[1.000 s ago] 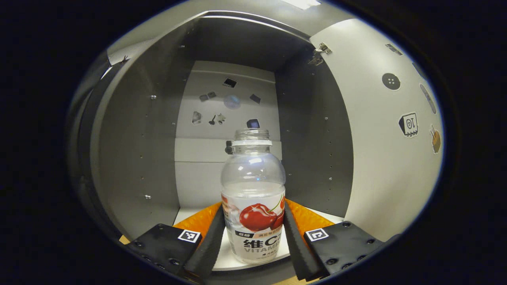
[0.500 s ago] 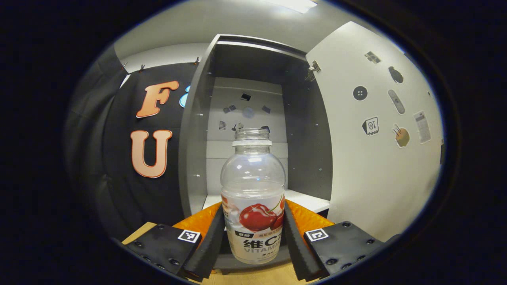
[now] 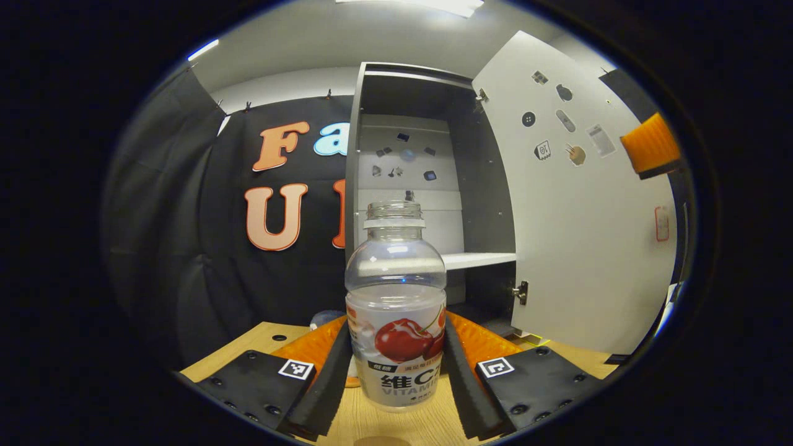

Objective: Open the cabinet door with the right hand, grasp the bottle in the cabinet with the left hand and place it on the coaster, then close the cabinet door with the right hand.

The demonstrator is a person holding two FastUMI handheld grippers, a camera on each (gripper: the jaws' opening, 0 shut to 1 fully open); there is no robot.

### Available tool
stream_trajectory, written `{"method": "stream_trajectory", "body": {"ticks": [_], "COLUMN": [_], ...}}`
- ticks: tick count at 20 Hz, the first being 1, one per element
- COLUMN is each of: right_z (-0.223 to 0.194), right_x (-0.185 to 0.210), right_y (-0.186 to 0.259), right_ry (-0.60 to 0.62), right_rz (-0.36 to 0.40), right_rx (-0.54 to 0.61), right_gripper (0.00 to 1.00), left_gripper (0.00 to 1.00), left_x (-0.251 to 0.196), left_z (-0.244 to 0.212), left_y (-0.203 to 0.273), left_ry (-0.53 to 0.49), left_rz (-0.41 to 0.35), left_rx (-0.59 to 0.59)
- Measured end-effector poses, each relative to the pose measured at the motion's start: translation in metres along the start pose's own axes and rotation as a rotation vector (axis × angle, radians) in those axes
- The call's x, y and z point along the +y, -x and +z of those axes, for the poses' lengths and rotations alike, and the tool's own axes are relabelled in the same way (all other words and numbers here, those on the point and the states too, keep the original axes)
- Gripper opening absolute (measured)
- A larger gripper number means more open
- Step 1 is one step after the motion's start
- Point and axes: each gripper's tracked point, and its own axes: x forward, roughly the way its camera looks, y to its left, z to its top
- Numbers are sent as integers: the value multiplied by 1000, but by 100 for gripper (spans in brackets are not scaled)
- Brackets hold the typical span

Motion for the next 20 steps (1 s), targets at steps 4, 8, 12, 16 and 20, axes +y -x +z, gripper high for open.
{"method": "stream_trajectory", "body": {"ticks": [4,8,12,16,20], "right_z": [-36,-63,-75,-80,-87], "right_x": [17,29,44,47,47], "right_y": [-4,-4,-2,3,6], "right_ry": [5,25,1,3,5], "right_rz": [14,14,18,9,-3], "right_rx": [58,99,122,138,157], "right_gripper": [95,95,95,97,95], "left_gripper": [81,81,81,81,81], "left_x": [14,25,22,19,18], "left_z": [-60,-114,-143,-164,-173], "left_y": [28,45,41,37,37], "left_ry": [13,-8,1,8,9], "left_rz": [20,27,7,-3,-23], "left_rx": [32,71,84,104,117]}}
